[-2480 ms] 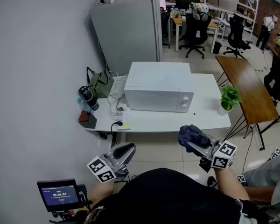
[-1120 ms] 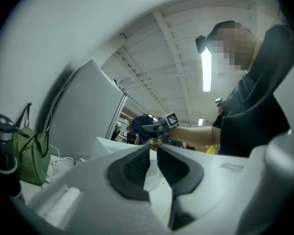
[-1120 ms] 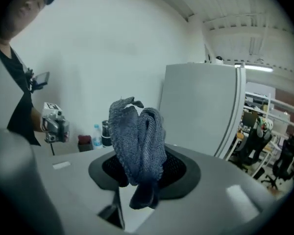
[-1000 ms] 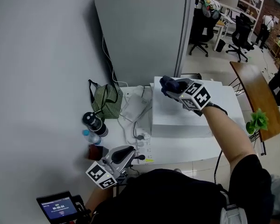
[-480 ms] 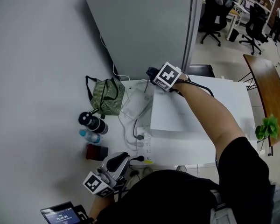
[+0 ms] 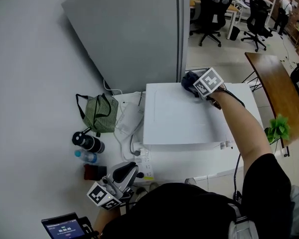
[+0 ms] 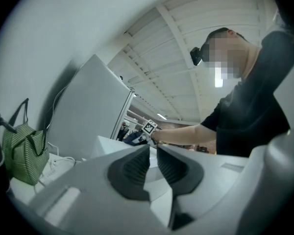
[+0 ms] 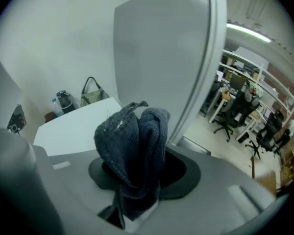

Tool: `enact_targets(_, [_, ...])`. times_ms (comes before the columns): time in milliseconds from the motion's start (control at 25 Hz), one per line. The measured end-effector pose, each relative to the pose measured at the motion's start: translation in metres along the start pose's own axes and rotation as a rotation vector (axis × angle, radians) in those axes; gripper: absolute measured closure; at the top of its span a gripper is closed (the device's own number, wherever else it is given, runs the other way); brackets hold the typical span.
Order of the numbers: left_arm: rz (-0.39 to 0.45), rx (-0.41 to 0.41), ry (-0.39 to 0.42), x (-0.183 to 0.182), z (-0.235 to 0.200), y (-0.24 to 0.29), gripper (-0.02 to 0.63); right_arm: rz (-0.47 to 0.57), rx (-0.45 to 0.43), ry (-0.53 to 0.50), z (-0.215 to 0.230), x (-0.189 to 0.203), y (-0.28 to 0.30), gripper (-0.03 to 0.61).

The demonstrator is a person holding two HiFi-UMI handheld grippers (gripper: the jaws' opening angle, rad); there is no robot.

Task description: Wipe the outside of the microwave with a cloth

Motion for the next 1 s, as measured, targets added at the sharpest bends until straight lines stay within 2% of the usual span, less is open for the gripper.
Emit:
enact_targets(320, [0.001, 0.03, 0.017, -0.003, 0.014, 0.011, 0.568, -0.009, 0.169, 0.189, 0.094, 0.111, -0.096, 0.425])
enact_targets(480, [0.01, 0.011, 0.016, -0.003, 0.012, 0.004, 0.568, -0.018, 0.224, 0.253, 0.117, 0.138, -0.121, 0.425])
enact_targets(560, [0.025, 0.005, 0.017, -0.004, 0.011, -0.001, 0.568, -0.026, 0.249, 0.24, 0.115, 0.132, -0.124, 0.425])
enact_targets(640, [0.038, -0.004, 0.013, -0.008, 0.011, -0.004, 0.568, 0.016, 0.211, 0.177, 0.09, 0.099, -0.115, 0.428])
enact_targets(720, [0.049, -0.015, 0.01, -0.012, 0.008, -0.01, 0.568, 0.099, 0.097, 0.079, 0.035, 0.042, -0.091, 0.427])
enact_targets(800, [0.061, -0.024, 0.01, -0.015, 0.005, -0.017, 0.568, 0.156, -0.04, -0.044, -0.039, -0.019, -0.058, 0.426])
enact_targets(920, [0.08, -0.034, 0.009, -0.018, 0.003, -0.028, 0.568, 0.152, -0.223, -0.202, -0.144, -0.083, -0.003, 0.427])
enact_targets(1000, [0.086, -0.043, 0.007, -0.017, -0.001, -0.034, 0.568, 0.111, -0.265, -0.28, -0.187, -0.106, 0.035, 0.426])
Point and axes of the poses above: the fingertips, and each gripper's own axes: y forward along the fingers, z to its right, x out of its underside, the point moved 3 cm from there along -y, backward along the fingers, and after that the axes turned 12 degrees about -x, right-handed, at the moved point
